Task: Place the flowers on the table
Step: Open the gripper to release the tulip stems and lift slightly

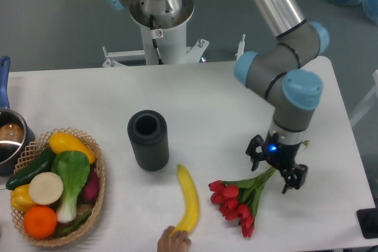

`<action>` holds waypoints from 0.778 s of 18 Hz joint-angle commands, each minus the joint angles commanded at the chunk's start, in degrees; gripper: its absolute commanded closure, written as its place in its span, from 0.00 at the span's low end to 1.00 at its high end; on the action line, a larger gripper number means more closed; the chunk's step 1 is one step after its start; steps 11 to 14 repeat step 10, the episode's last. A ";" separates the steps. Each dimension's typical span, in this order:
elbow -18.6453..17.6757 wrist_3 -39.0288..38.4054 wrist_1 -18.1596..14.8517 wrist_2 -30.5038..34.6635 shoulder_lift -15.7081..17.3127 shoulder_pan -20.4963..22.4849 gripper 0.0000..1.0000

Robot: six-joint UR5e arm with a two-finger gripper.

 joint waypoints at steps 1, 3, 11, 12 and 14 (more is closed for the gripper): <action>0.61 -1.05 0.00 -0.54 0.00 0.26 0.00; 0.80 -1.07 -0.09 -0.89 -0.08 0.88 0.00; 0.80 -0.27 0.00 -5.20 0.53 1.94 0.00; 0.80 -0.27 0.00 -5.20 0.53 1.94 0.00; 0.80 -0.27 0.00 -5.20 0.53 1.94 0.00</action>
